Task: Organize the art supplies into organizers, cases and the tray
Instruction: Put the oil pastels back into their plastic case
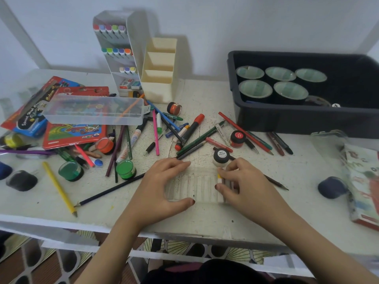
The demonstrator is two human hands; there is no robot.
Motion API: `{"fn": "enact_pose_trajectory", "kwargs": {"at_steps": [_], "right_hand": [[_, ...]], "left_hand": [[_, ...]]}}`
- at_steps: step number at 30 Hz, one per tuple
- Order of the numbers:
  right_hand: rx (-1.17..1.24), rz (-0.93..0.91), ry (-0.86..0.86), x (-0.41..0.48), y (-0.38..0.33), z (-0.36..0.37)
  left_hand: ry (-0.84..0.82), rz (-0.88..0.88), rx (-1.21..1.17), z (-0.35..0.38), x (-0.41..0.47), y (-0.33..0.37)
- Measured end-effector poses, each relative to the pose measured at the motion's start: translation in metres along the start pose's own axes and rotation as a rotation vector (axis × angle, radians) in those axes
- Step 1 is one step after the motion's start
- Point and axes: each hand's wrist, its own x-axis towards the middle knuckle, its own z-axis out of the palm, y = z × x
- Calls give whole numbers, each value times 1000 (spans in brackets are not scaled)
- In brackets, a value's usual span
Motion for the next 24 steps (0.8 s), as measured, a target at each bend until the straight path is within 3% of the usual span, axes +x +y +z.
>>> {"fn": "enact_pose_trajectory", "kwargs": {"at_steps": [12,24], "right_hand": [[44,-31,128,-14,0,9],[81,3,74,-15,-1,7]], "left_hand": [[9,34,33,2,0,-2],[-5,30,136,5,-1,-1]]}}
